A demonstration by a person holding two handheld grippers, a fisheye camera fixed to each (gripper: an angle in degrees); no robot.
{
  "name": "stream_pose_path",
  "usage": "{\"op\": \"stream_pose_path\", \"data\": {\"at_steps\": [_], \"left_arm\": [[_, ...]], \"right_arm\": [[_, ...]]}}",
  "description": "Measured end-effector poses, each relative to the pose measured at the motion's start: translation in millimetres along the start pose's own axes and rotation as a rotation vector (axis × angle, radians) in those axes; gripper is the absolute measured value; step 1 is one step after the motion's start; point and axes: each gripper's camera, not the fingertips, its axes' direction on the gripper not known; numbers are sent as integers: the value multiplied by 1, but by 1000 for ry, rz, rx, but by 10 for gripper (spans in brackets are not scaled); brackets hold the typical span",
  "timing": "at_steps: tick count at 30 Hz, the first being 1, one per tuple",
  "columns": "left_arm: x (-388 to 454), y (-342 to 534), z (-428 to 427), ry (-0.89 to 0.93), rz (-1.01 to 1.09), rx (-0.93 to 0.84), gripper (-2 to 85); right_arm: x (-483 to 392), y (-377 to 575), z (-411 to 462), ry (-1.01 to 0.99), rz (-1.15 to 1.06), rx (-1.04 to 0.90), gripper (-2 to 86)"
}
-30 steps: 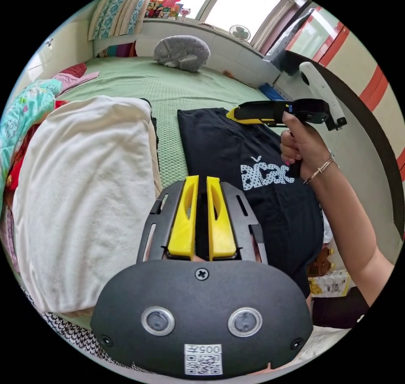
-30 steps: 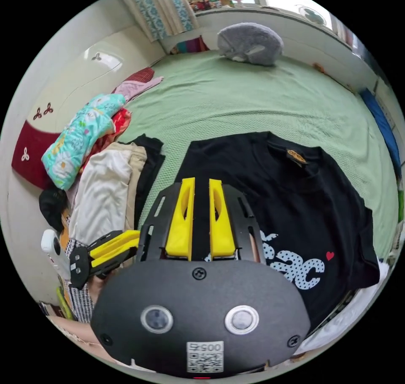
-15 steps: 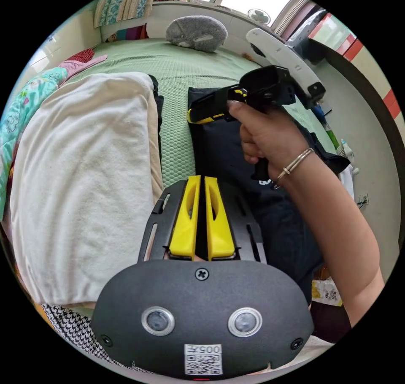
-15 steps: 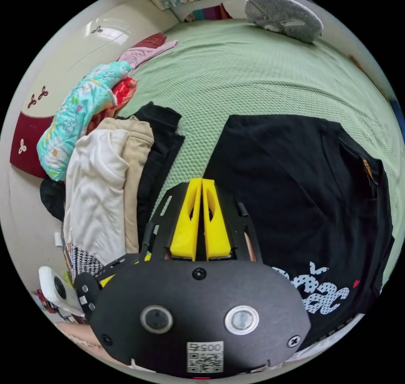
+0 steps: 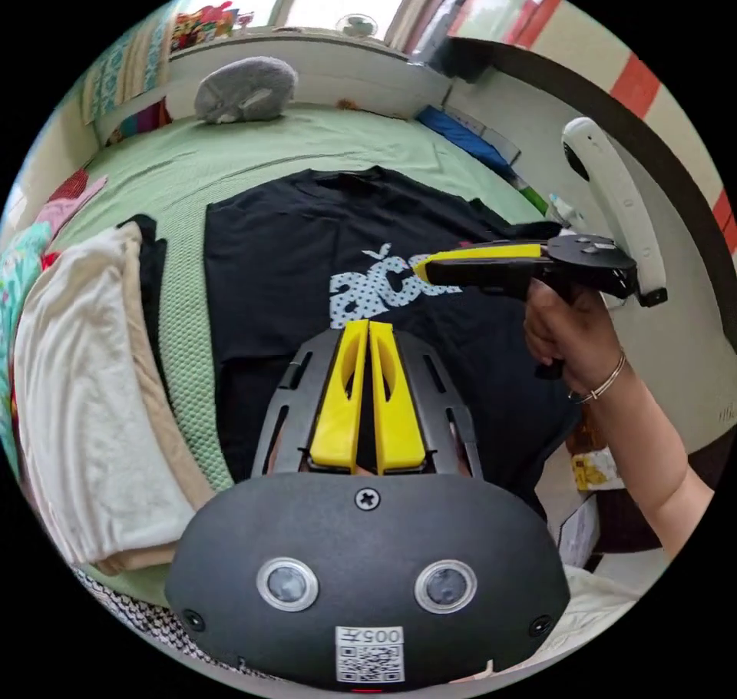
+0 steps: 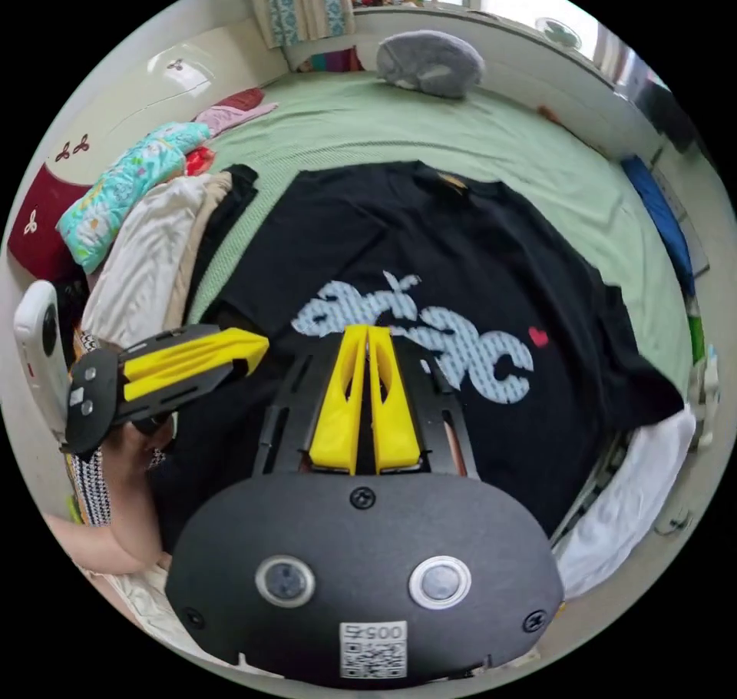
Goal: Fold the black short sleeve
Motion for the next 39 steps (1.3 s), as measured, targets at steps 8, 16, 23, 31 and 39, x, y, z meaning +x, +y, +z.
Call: {"op": "stream_pose_path", "data": {"at_steps": [8, 16, 23, 31, 39], "left_arm": [[107, -27, 80, 288, 213, -145, 39], [150, -38, 136, 153, 213, -212, 17], [163, -43, 169, 136, 216, -250, 12], [173, -44, 189, 144, 235, -237, 3], [169, -56, 187, 210, 254, -218, -4]], "right_arm": [[87, 132, -19, 74, 326, -24, -10], [66, 152, -1, 200, 320, -22, -11], [50, 137, 3, 242, 227, -139, -12], [28, 148, -2, 271, 106, -137, -13], [9, 151, -54, 359, -59, 82, -11]]}}
